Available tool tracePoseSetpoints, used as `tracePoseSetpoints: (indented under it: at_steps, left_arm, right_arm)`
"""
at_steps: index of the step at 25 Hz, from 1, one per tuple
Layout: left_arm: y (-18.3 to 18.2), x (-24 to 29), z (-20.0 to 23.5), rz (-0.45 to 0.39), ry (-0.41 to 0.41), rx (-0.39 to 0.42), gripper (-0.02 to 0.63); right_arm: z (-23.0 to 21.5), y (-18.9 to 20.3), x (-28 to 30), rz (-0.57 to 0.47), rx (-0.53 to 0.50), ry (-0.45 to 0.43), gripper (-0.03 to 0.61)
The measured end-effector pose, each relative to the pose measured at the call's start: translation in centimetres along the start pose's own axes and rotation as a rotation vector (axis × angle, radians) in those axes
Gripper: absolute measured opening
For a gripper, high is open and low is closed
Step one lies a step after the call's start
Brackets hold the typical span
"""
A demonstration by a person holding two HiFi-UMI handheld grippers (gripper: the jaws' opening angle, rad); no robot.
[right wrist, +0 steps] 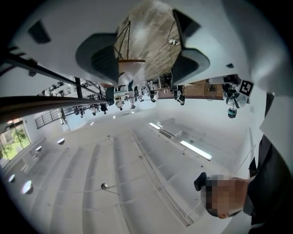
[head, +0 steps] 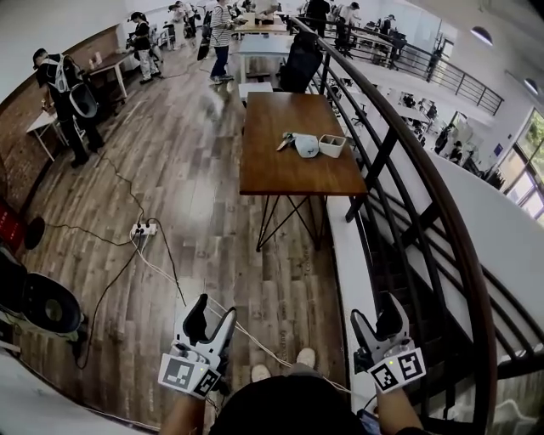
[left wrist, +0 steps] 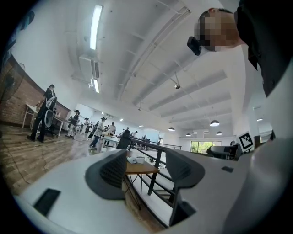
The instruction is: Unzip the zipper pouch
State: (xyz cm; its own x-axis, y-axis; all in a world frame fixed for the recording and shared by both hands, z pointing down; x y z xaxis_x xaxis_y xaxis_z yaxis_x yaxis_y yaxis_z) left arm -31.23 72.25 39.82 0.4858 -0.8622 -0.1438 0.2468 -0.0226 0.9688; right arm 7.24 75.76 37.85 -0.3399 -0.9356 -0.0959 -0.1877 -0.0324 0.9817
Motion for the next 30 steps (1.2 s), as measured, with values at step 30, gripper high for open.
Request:
tracePoseSetpoints:
  at_steps: [30]
  left_arm:
    - [1.2, 24.3, -0.4, -0.033, -0.176, 0.059, 0.256]
  right_arm:
    - [-19.5, -0.8, 19.4, -0.031, -0.005, -0.096, 0.230]
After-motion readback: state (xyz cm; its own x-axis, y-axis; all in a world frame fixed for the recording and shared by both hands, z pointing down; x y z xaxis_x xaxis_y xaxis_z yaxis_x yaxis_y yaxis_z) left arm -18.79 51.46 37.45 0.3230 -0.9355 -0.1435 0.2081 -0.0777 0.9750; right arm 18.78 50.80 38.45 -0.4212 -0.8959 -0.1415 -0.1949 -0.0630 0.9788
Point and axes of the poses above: the fingertips, and each gripper's own axes: x forward along the fingers, z to its left, y out of its underside, the point moved 9 cm from there along -x, backward along the fingers, and after that the axes turned 4 degrees about -z, right-handed, at the moved point
